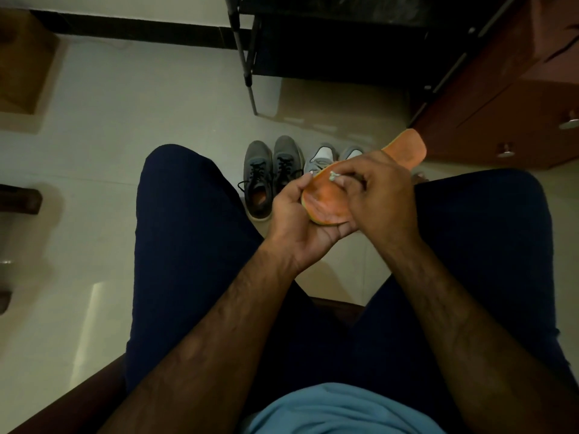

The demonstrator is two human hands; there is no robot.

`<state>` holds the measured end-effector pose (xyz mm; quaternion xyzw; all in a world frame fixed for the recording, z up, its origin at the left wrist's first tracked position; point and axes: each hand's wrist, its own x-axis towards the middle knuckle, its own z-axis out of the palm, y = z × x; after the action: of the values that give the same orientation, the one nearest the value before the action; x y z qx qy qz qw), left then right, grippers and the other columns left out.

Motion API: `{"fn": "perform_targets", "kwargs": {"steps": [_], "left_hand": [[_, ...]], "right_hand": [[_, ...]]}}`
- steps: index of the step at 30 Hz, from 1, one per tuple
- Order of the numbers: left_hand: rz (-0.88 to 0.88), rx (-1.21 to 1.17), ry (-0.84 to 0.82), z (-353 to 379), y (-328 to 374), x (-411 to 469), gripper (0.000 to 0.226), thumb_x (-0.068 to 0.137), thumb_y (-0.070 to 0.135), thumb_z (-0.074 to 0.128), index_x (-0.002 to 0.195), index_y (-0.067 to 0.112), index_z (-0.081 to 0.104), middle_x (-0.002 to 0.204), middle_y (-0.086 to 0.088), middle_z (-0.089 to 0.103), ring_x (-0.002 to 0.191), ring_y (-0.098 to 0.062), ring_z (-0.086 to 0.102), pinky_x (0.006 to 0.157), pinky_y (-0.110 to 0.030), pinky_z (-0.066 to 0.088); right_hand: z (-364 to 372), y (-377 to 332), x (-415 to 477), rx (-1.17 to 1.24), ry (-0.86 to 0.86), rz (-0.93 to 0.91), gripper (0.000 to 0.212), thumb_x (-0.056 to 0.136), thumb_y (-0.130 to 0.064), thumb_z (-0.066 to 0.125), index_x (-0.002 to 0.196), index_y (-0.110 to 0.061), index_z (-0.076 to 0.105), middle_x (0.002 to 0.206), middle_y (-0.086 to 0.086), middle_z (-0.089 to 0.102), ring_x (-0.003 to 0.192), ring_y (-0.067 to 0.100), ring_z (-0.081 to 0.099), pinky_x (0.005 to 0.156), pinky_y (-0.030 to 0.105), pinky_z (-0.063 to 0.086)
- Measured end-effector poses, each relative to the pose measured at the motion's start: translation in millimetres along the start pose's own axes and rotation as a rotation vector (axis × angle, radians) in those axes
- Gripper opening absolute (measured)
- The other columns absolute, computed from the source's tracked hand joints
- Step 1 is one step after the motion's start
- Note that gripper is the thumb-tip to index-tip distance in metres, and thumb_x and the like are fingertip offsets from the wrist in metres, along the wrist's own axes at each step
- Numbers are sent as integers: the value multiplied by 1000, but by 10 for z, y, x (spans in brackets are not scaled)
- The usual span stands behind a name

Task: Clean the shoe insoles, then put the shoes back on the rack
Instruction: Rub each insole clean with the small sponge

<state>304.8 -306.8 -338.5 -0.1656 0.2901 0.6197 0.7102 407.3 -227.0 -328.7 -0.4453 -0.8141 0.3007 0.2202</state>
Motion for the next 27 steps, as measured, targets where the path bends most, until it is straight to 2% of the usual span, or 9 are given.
{"fn": "perform_targets", "kwargs": {"steps": [4,6,8,12,14,16,20,23,27], "left_hand": [[21,-36,49,4,23,-5,60,103,41,40,150,5,47,123,-21,67,113,-32,64,103,-47,46],[19,-43,64,-8,33,3,60,104,41,40,152,6,45,117,-19,68,108,-29,66,104,-43,46],[3,-22,53,-8,22,7,60,103,42,39,151,6,46,126,-21,66,113,-32,64,101,-48,47],[4,-32,56,-3,14,5,61,103,43,37,150,6,48,141,-22,58,119,-34,60,100,-51,47],[9,-34,56,-24,25,11,63,104,43,36,154,7,44,142,-19,55,120,-32,59,100,-47,47],[4,-11,48,-19,17,15,63,103,44,35,153,7,45,144,-21,55,122,-33,59,101,-49,47],[13,-8,44,-22,8,22,62,103,44,36,152,6,46,147,-23,54,125,-35,58,107,-51,44],[19,-21,45,-44,27,29,61,105,43,34,152,7,45,131,-19,63,116,-30,62,98,-45,51],[7,-6,28,-29,15,27,61,105,44,34,148,5,49,142,-22,57,120,-34,60,103,-51,45]], "right_hand": [[64,-273,-90,71,-52,-130,17,83,0,62,92,0,77,94,8,67,103,8,65,94,24,50],[99,-331,-149,106,-112,-185,21,83,2,57,92,2,76,93,10,67,100,6,63,92,31,53],[54,-213,-74,52,-81,-144,20,87,-4,61,96,-4,78,98,10,69,97,21,64,88,41,52],[120,-110,-64,-141,-59,-113,21,91,-15,61,98,-5,78,102,13,67,99,26,63,90,38,51],[205,-255,-142,-10,-137,-274,30,94,-22,56,101,0,75,104,16,67,99,24,62,91,27,46],[263,-174,-153,112,70,-290,30,101,-25,56,105,-2,76,107,12,68,103,21,62,94,21,42],[50,-98,-45,-123,-51,-155,17,90,-7,63,98,-7,78,99,11,66,97,28,62,86,40,51],[49,-129,-90,-101,-160,-266,23,87,5,62,102,-6,76,102,10,67,97,28,62,83,46,53],[57,-51,-15,-64,-25,-138,18,92,-8,62,101,-7,78,100,11,66,97,27,62,85,42,52]]}}
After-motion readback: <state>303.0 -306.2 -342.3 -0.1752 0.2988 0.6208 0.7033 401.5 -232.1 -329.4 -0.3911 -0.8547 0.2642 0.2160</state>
